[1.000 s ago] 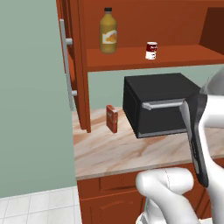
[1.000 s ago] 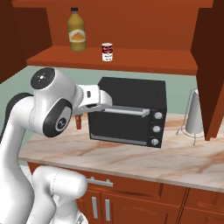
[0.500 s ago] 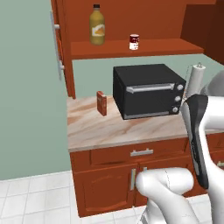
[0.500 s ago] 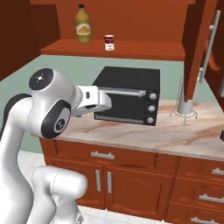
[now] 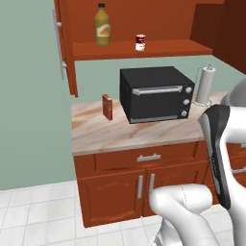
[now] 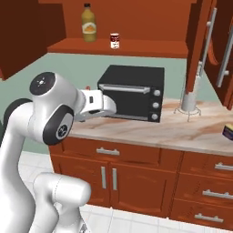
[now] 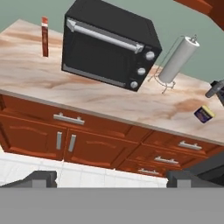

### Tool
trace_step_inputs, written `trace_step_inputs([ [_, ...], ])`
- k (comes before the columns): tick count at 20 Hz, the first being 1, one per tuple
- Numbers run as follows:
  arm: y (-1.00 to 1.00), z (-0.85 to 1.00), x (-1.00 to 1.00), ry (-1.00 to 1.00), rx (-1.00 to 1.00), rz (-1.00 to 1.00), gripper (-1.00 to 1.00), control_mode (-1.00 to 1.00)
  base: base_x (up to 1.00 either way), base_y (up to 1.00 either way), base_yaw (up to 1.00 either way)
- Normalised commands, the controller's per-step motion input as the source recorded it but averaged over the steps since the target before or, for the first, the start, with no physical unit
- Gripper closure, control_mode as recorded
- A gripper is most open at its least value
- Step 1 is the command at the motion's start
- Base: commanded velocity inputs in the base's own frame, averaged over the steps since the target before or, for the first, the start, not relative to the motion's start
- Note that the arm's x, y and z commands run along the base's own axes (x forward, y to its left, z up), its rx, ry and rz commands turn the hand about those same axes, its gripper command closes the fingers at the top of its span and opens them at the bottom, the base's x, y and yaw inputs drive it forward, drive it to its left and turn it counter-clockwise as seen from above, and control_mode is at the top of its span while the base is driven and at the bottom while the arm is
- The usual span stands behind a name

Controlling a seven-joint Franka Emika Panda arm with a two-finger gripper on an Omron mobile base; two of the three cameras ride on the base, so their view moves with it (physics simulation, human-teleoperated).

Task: Pick the canned food and canned food from the counter and place them in the cabinets closest to them.

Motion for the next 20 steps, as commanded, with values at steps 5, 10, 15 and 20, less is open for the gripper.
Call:
trace_step_inputs([
  [5, 0.00, 0.00, 0.00, 0.00, 0.00, 0.00, -1.00, 1.00, -0.05, -0.70, -0.04],
  [10, 0.00, 0.00, 0.00, 0.00, 0.00, 0.00, -1.00, 1.00, -0.20, -0.76, -0.05],
  [15, 0.00, 0.00, 0.00, 0.00, 0.00, 0.00, -1.00, 1.00, -0.18, -0.83, -0.06],
  [20, 0.00, 0.00, 0.00, 0.00, 0.00, 0.00, -1.00, 1.00, -0.11, -0.78, -0.06],
])
